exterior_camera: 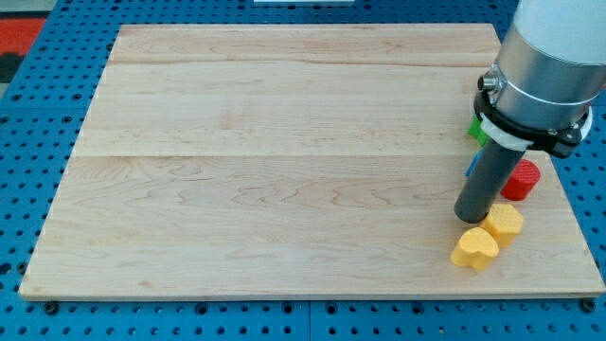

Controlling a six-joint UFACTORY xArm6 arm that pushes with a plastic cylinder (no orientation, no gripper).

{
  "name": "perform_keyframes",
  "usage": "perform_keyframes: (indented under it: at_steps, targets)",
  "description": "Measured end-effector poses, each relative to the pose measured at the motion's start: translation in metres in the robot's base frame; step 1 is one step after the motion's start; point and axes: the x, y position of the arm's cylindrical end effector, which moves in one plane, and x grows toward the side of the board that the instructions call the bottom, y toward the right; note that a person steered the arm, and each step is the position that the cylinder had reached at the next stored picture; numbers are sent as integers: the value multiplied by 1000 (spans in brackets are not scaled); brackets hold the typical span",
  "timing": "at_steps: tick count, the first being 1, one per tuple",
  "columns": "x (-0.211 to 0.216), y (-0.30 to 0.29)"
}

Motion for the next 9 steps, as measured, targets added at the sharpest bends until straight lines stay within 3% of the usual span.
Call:
perform_keyframes:
  at_steps: [5, 9]
  targets:
    - [-55, 15]
    - [-55, 30]
